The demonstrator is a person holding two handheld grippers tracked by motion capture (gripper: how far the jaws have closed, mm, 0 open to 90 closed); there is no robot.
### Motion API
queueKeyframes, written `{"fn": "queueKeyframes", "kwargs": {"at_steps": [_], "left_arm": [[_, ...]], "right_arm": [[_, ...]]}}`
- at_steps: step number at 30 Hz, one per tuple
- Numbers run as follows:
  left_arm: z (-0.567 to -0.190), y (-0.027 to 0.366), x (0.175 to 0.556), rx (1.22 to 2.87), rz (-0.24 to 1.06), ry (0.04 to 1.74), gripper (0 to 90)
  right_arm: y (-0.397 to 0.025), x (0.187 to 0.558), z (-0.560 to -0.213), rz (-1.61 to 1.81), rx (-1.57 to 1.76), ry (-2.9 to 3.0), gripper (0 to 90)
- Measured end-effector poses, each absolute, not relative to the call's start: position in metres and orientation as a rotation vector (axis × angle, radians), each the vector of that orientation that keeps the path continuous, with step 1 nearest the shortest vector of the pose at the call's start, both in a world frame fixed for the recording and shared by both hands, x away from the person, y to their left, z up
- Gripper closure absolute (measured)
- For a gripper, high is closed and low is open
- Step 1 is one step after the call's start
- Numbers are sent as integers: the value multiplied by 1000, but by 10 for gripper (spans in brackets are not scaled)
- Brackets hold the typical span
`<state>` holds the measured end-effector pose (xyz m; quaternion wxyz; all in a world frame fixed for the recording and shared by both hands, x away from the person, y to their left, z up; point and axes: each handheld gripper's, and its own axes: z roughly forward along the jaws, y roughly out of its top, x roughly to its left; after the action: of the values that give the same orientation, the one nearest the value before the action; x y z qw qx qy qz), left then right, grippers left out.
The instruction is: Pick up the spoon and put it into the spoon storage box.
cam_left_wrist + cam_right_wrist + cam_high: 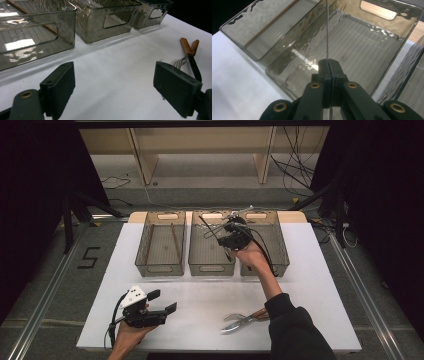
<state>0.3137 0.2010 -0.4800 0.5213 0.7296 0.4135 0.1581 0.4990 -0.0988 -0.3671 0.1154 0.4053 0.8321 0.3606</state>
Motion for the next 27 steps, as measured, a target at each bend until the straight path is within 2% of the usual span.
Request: {"fn": "queueKeyframes", "kwargs": {"at_steps": [27], "left_arm": [[-480,199,313,1750,372,985,175]], "right_arm": [[-78,523,-389,976,1303,2403,897]]}}
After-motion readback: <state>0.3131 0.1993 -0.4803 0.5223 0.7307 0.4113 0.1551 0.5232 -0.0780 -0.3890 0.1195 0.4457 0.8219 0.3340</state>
